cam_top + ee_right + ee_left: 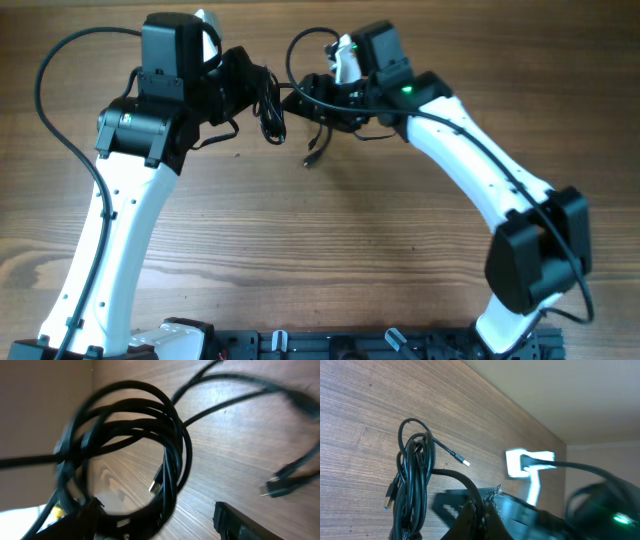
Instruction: Untangle cables
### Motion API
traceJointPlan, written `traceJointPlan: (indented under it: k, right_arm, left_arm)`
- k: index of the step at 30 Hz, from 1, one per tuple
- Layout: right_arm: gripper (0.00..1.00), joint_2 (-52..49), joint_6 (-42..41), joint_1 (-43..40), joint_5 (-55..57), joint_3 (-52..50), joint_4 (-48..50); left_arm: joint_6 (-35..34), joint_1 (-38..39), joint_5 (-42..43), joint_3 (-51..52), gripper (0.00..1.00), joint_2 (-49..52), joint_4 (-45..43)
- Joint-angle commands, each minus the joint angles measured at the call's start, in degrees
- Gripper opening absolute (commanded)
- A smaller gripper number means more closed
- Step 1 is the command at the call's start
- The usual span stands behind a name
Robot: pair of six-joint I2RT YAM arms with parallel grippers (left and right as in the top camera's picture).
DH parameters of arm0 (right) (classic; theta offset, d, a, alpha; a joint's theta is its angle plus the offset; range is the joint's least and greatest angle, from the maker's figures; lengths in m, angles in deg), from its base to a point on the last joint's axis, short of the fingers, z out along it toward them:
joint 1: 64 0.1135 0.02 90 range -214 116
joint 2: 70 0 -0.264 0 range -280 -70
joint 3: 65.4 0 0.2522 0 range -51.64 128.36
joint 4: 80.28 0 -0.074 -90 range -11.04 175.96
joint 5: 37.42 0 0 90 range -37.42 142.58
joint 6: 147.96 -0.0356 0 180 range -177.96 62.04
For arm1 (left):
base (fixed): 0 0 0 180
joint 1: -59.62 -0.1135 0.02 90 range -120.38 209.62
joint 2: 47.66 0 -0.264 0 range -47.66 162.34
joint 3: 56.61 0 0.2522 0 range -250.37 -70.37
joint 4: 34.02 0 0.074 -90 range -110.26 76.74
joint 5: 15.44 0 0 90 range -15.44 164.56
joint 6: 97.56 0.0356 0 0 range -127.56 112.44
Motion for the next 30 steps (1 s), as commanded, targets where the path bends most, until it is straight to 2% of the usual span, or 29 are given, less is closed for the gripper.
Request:
traceJointPlan:
  k: [1, 9, 11, 12, 13, 14, 16, 17, 21, 23, 25, 30]
  right_arm:
    - [0.73, -5.1, -11.5, 1.7, -2.7, 0.5, 2.8]
    - [0.73, -14.9, -29.0, 2.1, -11.4, 0.5, 22.5]
    - [0.70, -17.3, -29.8, 2.1, -12.5, 0.5, 24.9]
    - [0.67, -18.1, -28.6, 2.0, -12.4, 0.5, 24.6]
    - [0.61, -18.7, -26.8, 1.8, -12.3, 0.5, 23.9]
    - [0.43, -19.5, -23.4, 1.5, -11.7, 0.5, 21.6]
    - [0.15, -19.9, -18.4, 0.5, -9.9, 0.5, 16.0]
    - [0.04, -19.9, -15.4, -0.3, -8.9, 0.5, 13.5]
    - [0.04, -19.7, -4.8, -4.9, -8.7, 0.5, 6.5]
    - [0.04, -18.7, 1.2, -7.8, -6.5, 0.5, 1.7]
    - [0.04, -16.5, 6.4, -10.4, -0.8, 0.5, -4.4]
    - [0.04, -10.1, 13.3, -15.1, 16.0, 0.5, -15.4]
  left_arm:
    - [-1.0, -0.2, 0.2, -0.2, 0.04, -1.2, -0.7]
    - [-3.0, -0.2, 0.9, -0.2, 0.04, -1.2, -0.9]
    - [-3.3, -0.2, 1.8, -0.2, 0.04, -1.2, -0.9]
    - [-3.3, -0.2, 1.8, -0.2, 0.04, -1.3, -1.0]
    - [-3.3, -0.4, 1.8, -0.2, 0.04, -1.5, -1.2]
    - [-3.3, -1.0, 1.8, -0.2, 0.04, -2.1, -1.6]
    - [-3.3, -2.4, 1.8, -0.3, 0.04, -3.6, -2.2]
    - [-3.3, -3.5, 1.8, -0.3, 0.04, -4.7, -2.5]
    - [-1.7, -8.6, 1.1, -0.2, 0.04, -8.6, -1.7]
    - [0.5, -11.0, -2.7, -0.2, 0.04, -9.2, 0.7]
    - [2.8, -13.5, -11.7, -0.2, 0.04, -9.2, 4.8]
    - [5.8, -18.4, -26.6, -0.2, 0.04, -9.0, 10.4]
